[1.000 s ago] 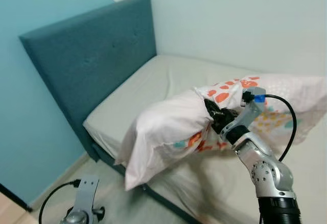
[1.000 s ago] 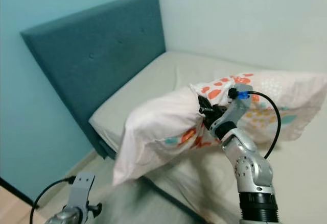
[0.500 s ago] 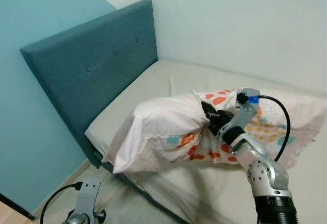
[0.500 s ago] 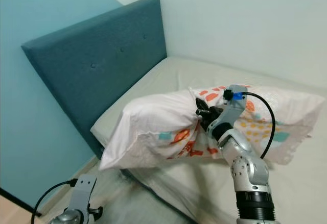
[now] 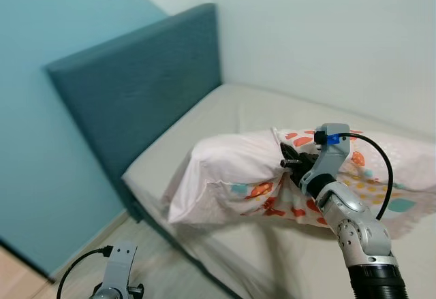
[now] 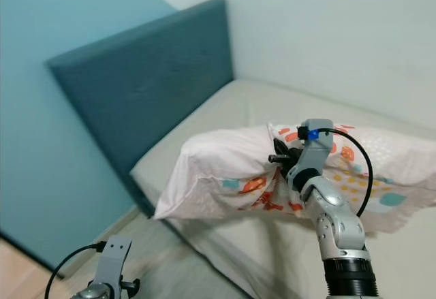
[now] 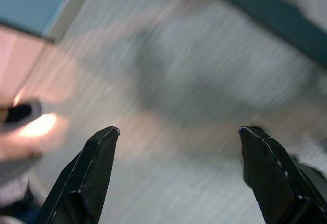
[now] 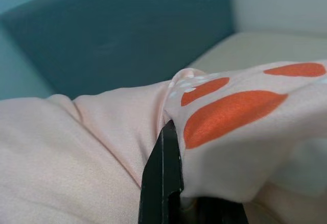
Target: Clean up the room
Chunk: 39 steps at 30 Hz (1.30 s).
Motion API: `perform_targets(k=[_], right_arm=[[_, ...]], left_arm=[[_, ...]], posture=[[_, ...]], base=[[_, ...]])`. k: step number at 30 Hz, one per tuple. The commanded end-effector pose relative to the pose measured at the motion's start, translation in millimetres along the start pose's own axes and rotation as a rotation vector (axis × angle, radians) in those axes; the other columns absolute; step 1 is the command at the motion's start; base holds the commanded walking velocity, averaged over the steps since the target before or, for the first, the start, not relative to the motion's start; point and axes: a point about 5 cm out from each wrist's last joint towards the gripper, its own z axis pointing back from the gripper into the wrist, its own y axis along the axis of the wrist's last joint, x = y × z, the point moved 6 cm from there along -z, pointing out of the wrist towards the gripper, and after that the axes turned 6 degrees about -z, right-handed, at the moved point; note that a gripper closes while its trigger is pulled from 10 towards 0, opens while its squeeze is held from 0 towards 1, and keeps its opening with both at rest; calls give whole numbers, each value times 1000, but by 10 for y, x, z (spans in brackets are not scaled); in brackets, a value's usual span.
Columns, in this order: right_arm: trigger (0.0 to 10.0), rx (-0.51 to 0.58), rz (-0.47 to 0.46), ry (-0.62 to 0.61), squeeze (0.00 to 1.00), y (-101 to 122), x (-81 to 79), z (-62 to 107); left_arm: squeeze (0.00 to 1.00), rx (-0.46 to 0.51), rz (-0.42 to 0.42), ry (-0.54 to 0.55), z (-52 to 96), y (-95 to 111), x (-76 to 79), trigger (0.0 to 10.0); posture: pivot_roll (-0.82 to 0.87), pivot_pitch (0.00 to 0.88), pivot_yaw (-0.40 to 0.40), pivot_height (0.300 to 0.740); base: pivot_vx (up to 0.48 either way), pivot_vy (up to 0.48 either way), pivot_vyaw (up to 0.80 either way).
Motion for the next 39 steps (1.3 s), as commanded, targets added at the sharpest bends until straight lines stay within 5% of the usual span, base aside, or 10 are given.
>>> perform_targets(k=[1, 22, 26, 33, 39], right_arm=[[10000, 92, 35, 81, 0, 222, -203, -29], [10000, 129, 55, 56, 0, 282, -164, -4], [10000, 141, 88, 32, 0, 327, -117, 5], [10000, 149, 280, -136, 0, 428, 161, 19], [10000, 173, 304, -121, 0, 504, 142, 54]], left_arm=[[0, -23, 7, -5, 7, -72, 3, 10000], [0, -41, 24, -33, 23, -173, 47, 10000], [0, -41, 25, -47, 25, -179, 75, 10000], [0, -44, 19, -61, 27, -187, 107, 10000], [0, -44, 17, -68, 28, -191, 118, 10000]], posture=[[-66, 0, 60, 740], [-64, 0, 58, 740], [-64, 0, 57, 740], [-71, 0, 58, 740], [-75, 0, 58, 740]], base=[[0, 0, 800], [0, 0, 800], [0, 0, 797], [328, 0, 114], [471, 0, 258]])
